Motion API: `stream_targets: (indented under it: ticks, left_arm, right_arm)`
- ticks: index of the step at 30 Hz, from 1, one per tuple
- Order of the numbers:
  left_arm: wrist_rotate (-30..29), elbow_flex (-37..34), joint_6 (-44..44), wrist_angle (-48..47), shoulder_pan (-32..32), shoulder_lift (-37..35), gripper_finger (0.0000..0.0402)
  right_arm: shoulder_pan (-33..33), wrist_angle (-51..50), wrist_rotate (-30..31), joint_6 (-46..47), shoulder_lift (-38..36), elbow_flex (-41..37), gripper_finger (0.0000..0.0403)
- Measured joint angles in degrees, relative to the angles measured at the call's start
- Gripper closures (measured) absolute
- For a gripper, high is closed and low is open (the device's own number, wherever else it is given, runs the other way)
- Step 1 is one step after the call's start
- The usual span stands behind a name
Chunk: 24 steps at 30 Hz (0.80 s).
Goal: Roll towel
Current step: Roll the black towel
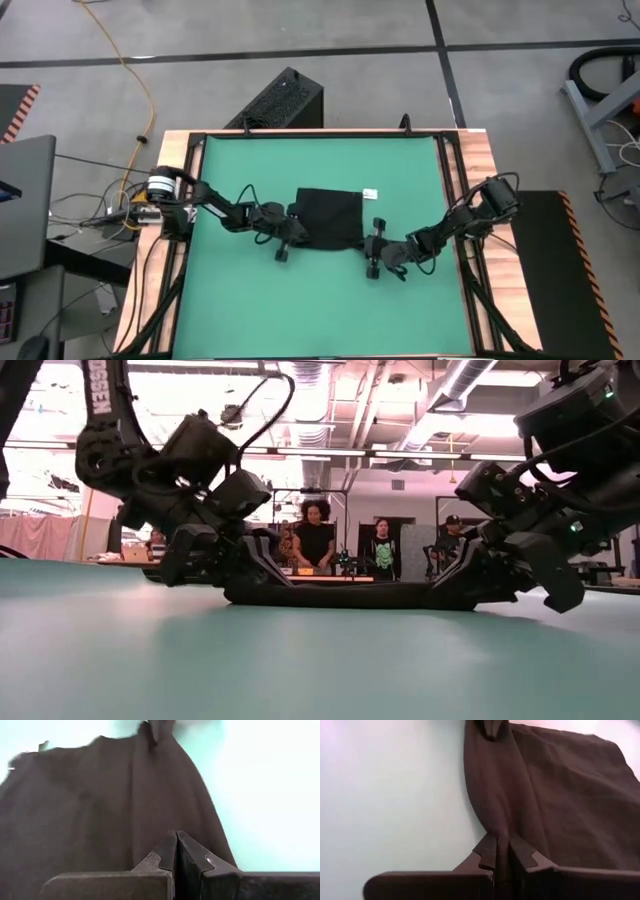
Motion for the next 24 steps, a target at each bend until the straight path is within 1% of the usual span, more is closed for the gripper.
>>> stream_targets:
  ticks: [5, 8, 10, 13, 16, 19, 21, 24]
  left_arm:
    - [-1.36, -0.15, 0.47, -0.73, -0.48, -5.54, 0.0402]
    - [-1.66, 0.07, 2.35, -0.06, -0.45, -8.70, 0.0402]
    - [-2.93, 0.09, 4.31, -1.05, -0.46, -9.61, 0.0401]
    - [-6.19, 0.09, 8.38, -1.14, -0.12, -9.56, 0.0401]
    - [-5.32, 0.15, 10.94, -0.11, 0.95, -8.26, 0.0402]
    - [-3.62, 0.15, 10.53, -0.07, 1.97, -6.39, 0.0402]
    - [-2.87, 0.18, 10.53, 0.04, 2.31, -4.99, 0.0402]
    - [-2.85, 0.18, 10.60, 0.45, 2.56, -3.13, 0.0402]
  right_arm:
    - [0.76, -1.78, -2.27, 4.61, -1.90, 0.07, 0.0370]
    - [-0.04, -4.04, -5.60, 8.67, -4.05, 0.07, 0.0371]
    - [-0.99, -5.56, -8.61, 11.75, -5.99, 0.01, 0.0371]
    - [-2.66, -6.79, -14.25, 13.61, -9.52, -0.04, 0.0371]
    - [-4.16, -9.33, -17.23, 15.02, -13.28, -0.02, 0.0371]
    - [-6.88, -15.44, -18.82, 19.68, -16.78, 0.47, 0.0371]
    - [-8.73, -18.84, -20.56, 23.38, -18.06, 1.43, 0.0371]
    - [-10.60, -20.20, -23.60, 25.97, -19.47, 2.53, 0.0371]
